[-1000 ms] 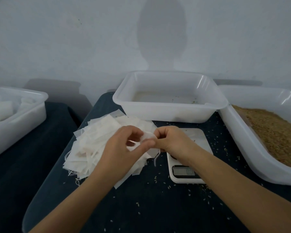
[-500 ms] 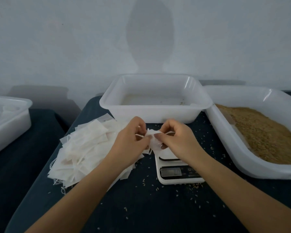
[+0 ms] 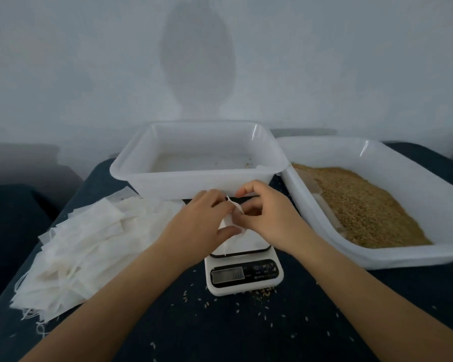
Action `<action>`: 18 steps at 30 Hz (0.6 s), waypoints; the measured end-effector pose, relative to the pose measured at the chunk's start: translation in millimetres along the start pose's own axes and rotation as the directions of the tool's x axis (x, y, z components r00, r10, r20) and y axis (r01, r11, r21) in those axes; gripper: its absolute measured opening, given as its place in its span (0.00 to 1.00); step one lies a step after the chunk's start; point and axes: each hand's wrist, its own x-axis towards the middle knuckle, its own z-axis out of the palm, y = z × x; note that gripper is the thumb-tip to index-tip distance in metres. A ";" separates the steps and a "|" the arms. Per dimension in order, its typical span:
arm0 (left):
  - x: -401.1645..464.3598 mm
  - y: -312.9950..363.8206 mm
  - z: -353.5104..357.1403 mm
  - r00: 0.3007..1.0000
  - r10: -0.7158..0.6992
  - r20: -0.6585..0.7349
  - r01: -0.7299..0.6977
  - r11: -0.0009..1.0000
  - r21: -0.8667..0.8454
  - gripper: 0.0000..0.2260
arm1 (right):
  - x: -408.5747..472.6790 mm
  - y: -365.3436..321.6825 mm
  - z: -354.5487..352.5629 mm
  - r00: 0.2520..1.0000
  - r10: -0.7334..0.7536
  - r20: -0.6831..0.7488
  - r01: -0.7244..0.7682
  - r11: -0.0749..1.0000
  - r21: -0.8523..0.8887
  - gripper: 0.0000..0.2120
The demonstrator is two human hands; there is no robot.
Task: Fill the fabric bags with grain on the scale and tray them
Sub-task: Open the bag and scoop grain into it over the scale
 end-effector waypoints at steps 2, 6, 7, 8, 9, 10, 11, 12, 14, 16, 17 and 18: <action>5.1 1.0 0.8 0.999 -0.003 0.033 0.004 0.999 -0.038 0.12 | -0.6 1.2 -2.6 0.999 0.032 0.004 -0.032 0.999 -0.009 0.12; 10.2 -0.5 -1.0 0.993 0.005 0.121 0.015 0.986 -0.165 0.09 | -1.5 5.7 -10.8 0.997 0.066 -0.027 -0.067 0.997 -0.037 0.14; 10.1 -0.7 -0.3 0.990 0.039 0.138 -0.014 0.984 -0.177 0.09 | -1.6 6.5 -13.0 0.997 0.067 -0.043 -0.068 0.997 -0.034 0.14; 10.0 0.3 0.6 0.988 0.071 0.140 -0.046 0.984 -0.173 0.11 | -1.6 7.2 -14.9 0.996 0.064 -0.057 -0.066 0.998 -0.020 0.14; 10.0 1.3 2.0 0.987 0.096 0.126 -0.076 0.985 -0.158 0.12 | -1.9 7.1 -16.5 0.996 0.060 -0.065 -0.061 0.998 -0.010 0.15; 10.3 2.4 3.3 0.990 0.107 0.096 -0.093 0.985 -0.144 0.12 | -1.9 7.2 -17.7 0.996 0.051 -0.070 -0.052 0.999 -0.017 0.15; 10.7 3.2 4.1 0.993 0.101 0.058 -0.092 0.985 -0.143 0.11 | -2.1 7.0 -18.8 0.996 0.036 -0.077 -0.040 0.998 -0.058 0.15; 10.5 4.1 4.0 0.996 0.083 0.018 -0.079 0.985 -0.155 0.10 | -1.4 7.0 -20.1 0.996 0.017 -0.086 -0.029 0.991 -0.132 0.15; 9.9 3.9 4.0 0.996 0.062 -0.061 -0.072 0.979 -0.191 0.07 | -0.2 6.2 -24.5 0.994 -0.006 -0.106 -0.022 0.963 -0.268 0.15; 8.6 3.9 4.8 0.993 0.051 -0.108 -0.075 0.968 -0.238 0.05 | 0.7 4.3 -28.5 0.995 0.013 -0.097 -0.039 0.963 -0.268 0.12; 8.3 4.4 4.8 0.992 0.037 -0.119 -0.068 0.962 -0.263 0.05 | 1.0 2.7 -29.7 0.996 0.033 -0.077 -0.051 0.966 -0.254 0.11; 8.7 4.9 4.7 0.992 0.019 -0.124 -0.054 0.958 -0.283 0.05 | 1.4 1.3 -30.6 0.997 0.051 -0.052 -0.063 0.968 -0.245 0.10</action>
